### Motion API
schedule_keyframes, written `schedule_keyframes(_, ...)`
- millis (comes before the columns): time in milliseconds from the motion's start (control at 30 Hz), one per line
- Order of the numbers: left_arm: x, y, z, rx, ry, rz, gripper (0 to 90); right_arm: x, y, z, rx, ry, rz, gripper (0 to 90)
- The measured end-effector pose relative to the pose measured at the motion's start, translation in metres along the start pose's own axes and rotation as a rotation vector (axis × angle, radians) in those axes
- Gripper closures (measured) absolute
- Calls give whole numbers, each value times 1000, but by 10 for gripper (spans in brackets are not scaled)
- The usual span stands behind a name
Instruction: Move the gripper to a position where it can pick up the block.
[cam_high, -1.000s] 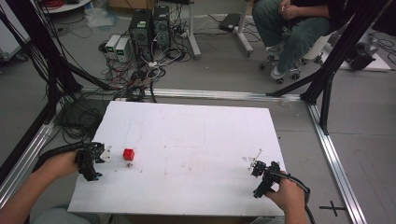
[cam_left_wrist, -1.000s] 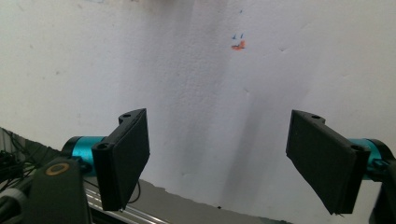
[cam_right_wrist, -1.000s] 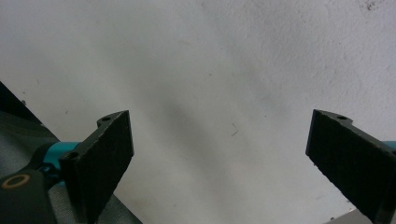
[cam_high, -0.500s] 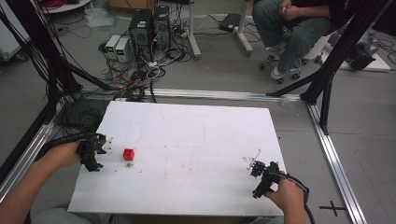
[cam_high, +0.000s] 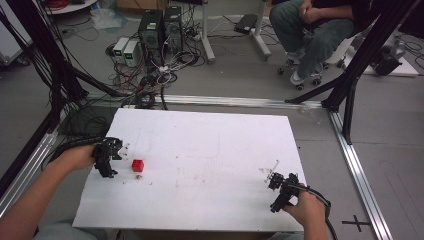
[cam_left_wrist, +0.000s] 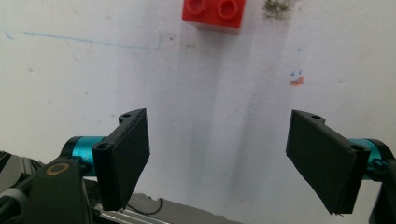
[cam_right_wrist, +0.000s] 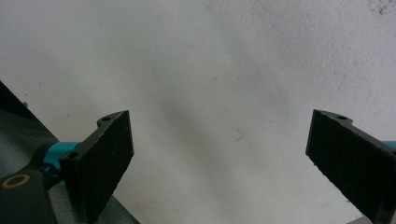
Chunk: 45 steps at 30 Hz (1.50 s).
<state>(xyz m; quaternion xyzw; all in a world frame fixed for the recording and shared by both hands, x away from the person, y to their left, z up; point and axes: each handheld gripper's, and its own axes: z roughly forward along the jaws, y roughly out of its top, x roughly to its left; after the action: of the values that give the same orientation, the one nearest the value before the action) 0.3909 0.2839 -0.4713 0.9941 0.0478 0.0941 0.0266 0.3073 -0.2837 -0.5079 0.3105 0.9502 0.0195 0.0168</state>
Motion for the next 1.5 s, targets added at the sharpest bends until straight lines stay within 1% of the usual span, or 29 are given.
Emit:
schedule_keyframes(100, 4, 3, 2, -4, -9, 9, 218, -1, -1, -1, -3, -1, 5, 68)
schedule_keyframes(133, 6, 4, 3, -8, -13, 18, 218, -1, -2, -1, -5, 0, 6, 68)
schedule_keyframes(200, 8, 6, 6, -8, -32, 23, 218, -1, -2, 0, -4, 2, 4, 68)
schedule_keyframes(233, 9, 7, 7, -1, -46, 35, 218, -1, -3, 0, -3, 3, 6, 68)
schedule_keyframes(267, 10, 8, 9, 4, -50, 49, 218, -1, -2, 0, -2, 5, 7, 68)
schedule_keyframes(300, 10, 10, 10, 2, -55, 48, 219, -1, -2, 0, 0, 4, 8, 68)
schedule_keyframes(367, 12, 14, 11, 2, -59, 63, 218, -1, -2, 0, 4, 3, 8, 68)
schedule_keyframes(433, 14, 17, 12, 0, -62, 71, 219, -1, -1, 1, 3, 5, -1, 68)
schedule_keyframes(500, 16, 20, 13, 4, -67, 76, 219, -1, -1, 1, 3, 6, 4, 68)
schedule_keyframes(533, 17, 22, 13, 8, -76, 82, 218, -1, -1, 2, 4, 8, 1, 68)
schedule_keyframes(567, 18, 23, 13, 8, -75, 88, 218, -1, -1, 2, 5, 8, 3, 68)
schedule_keyframes(600, 18, 26, 14, 7, -89, 92, 219, 0, -1, 1, 7, 8, 7, 68)
schedule_keyframes(633, 19, 28, 15, 4, -95, 103, 218, -1, -2, 1, 3, 6, 7, 68)
schedule_keyframes(667, 19, 30, 16, 0, -103, 97, 218, -1, -2, 1, 3, 7, 9, 68)
schedule_keyframes(733, 20, 35, 19, 3, -109, 107, 219, -2, -3, 1, 0, 5, 7, 68)
schedule_keyframes(767, 20, 38, 20, 0, -107, 104, 219, -1, -3, 0, 1, 8, 15, 68)
schedule_keyframes(900, 21, 46, 25, 9, -114, 123, 219, -2, -3, 1, -1, 7, 10, 68)
schedule_keyframes(1067, 20, 56, 32, 7, -129, 131, 219, -2, -4, 0, -7, 4, 11, 68)
schedule_keyframes(1133, 20, 59, 35, 11, -134, 143, 219, -2, -4, 0, -5, 5, 13, 68)
schedule_keyframes(1233, 19, 61, 39, 16, -144, 140, 220, -2, -4, 0, -5, 5, 13, 68)
schedule_keyframes(1300, 19, 62, 40, 18, -142, 146, 220, -2, -5, 0, -5, 5, 10, 68)
schedule_keyframes(1400, 20, 61, 39, 20, -151, 132, 219, -2, -5, -1, -9, 3, 13, 68)
schedule_keyframes(1433, 21, 61, 38, 14, -144, 139, 223, -2, -5, -1, -9, 4, 14, 68)
schedule_keyframes(1500, 21, 59, 36, 12, -141, 127, 221, -2, -4, -1, -10, 4, 12, 68)
